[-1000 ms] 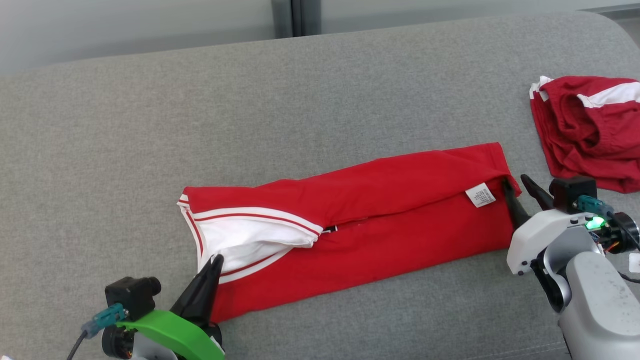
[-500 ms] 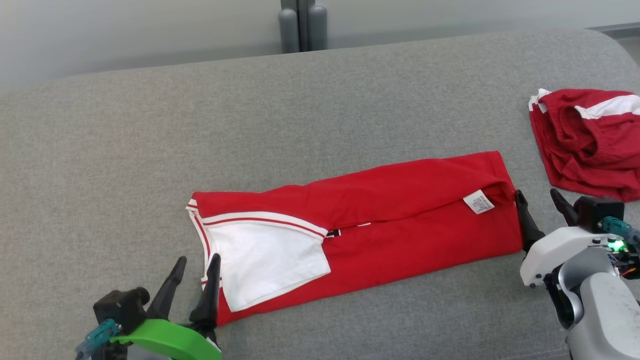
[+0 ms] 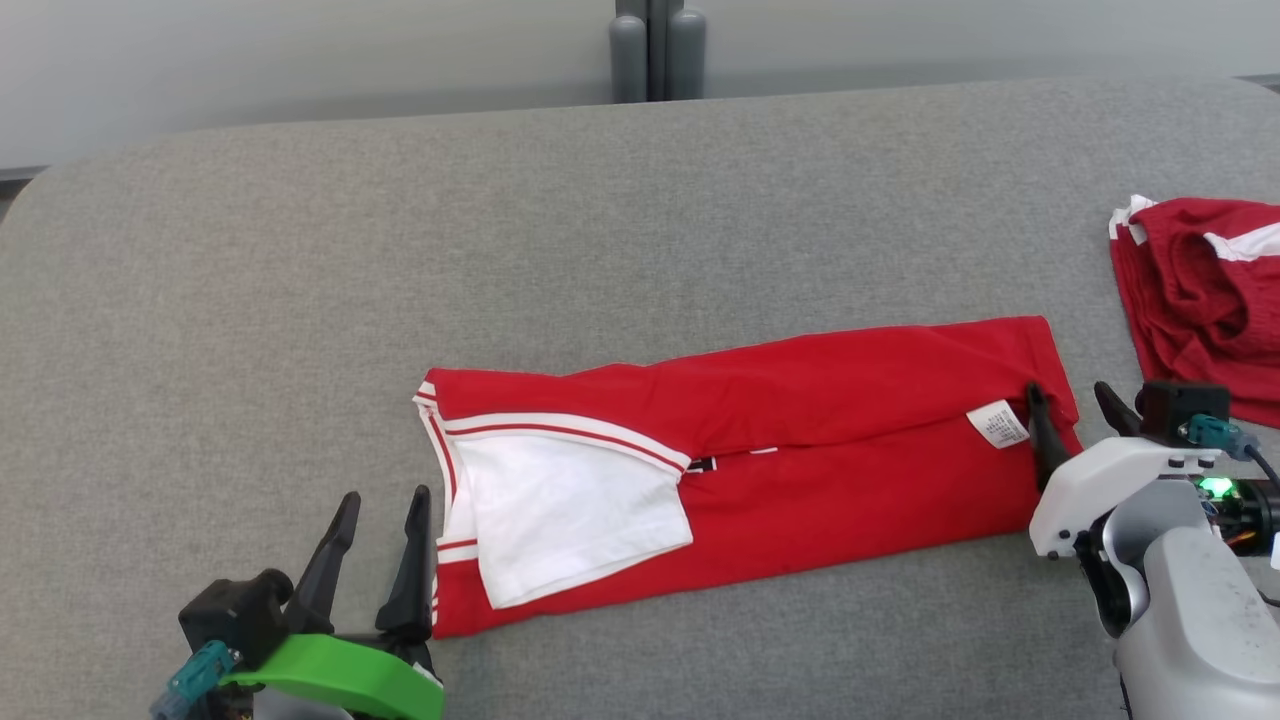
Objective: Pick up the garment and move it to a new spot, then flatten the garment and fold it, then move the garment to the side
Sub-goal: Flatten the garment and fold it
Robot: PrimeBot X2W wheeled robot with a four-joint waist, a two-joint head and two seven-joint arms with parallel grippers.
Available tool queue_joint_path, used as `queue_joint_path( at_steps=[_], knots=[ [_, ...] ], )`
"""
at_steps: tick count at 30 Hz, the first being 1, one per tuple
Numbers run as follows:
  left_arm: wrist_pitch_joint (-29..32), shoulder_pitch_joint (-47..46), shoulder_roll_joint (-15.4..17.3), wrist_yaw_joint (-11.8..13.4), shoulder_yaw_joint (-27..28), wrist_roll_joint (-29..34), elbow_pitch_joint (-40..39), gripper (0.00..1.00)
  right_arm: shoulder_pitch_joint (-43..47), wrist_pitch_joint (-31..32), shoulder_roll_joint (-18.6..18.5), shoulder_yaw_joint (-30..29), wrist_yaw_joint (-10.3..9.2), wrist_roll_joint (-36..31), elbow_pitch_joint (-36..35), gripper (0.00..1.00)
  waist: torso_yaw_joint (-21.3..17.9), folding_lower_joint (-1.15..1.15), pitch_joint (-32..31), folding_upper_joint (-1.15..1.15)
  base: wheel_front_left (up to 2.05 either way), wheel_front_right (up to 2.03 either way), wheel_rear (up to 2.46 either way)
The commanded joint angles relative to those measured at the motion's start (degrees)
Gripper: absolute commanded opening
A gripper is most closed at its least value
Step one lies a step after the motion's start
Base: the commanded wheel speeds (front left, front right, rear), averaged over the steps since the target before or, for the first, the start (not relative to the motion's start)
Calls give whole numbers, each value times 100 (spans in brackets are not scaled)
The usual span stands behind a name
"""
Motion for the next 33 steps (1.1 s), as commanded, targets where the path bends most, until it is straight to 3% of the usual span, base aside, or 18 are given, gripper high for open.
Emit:
queue_joint_path(
  at_steps=[1, 13, 14, 15, 16, 17, 23, 33],
  knots=[
    [-27, 104, -14, -35, 59, 79, 30, 100, -22, -50, -32, -69, -8, -62, 127, 100, 69, 0, -3, 0, 0, 0, 0],
    [-23, 200, -143, -217, 248, 218, 152, 100, -200, -248, -45, -444, -8, -526, 1394, 100, 143, 0, -18, 0, 0, 0, 0],
    [-23, 194, -149, -223, 252, 239, 156, 100, -233, -262, -27, -439, -8, -543, 1469, 82, 140, 0, -13, 0, 0, 0, 0],
    [-24, 184, -157, -228, 260, 251, 157, 100, -270, -272, -2, -417, -8, -553, 1549, 45, 132, 0, -7, 0, 0, 0, 0],
    [-24, 178, -162, -230, 267, 258, 158, 100, -291, -292, 13, -401, -8, -557, 1595, 45, 126, 0, -7, 0, 0, 0, 0],
    [-24, 168, -173, -223, 283, 277, 158, 100, -336, -303, 35, -373, -9, -550, 1681, 0, 110, 0, -10, 0, 0, 0, 0],
    [-24, 175, -219, -273, 380, 370, 133, 100, -598, -528, -16, -285, -9, -469, 1797, 0, -35, 0, -89, 0, 0, 0, 0],
    [-23, 255, -373, -353, 546, 473, 220, 100, -582, -585, -499, -327, -9, -197, 1281, 0, -225, 0, -336, 0, 0, 0, 0]
  ],
)
